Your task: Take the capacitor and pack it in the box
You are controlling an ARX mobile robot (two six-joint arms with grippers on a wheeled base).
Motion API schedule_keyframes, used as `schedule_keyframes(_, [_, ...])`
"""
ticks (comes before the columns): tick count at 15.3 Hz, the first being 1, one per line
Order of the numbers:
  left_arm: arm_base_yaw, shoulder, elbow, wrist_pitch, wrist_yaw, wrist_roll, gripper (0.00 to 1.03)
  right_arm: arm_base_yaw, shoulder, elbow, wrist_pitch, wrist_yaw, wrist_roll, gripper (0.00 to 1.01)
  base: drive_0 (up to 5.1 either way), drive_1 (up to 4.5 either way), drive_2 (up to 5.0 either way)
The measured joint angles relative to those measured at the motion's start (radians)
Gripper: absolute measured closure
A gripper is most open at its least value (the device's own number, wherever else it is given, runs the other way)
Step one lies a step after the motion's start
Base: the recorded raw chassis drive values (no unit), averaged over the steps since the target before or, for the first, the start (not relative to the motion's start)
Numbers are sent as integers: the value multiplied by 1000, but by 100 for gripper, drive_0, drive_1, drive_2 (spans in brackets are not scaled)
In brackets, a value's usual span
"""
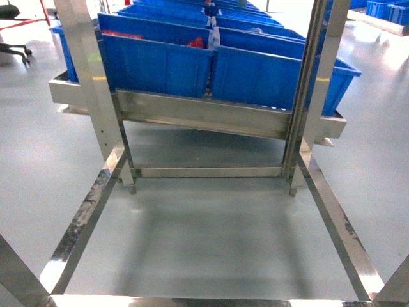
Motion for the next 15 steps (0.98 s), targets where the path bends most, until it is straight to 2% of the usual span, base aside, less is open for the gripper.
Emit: schedule_keyframes(15, [0, 0, 0, 0, 0, 0, 5, 0, 0, 0, 0, 0, 0, 3, 0, 0, 0])
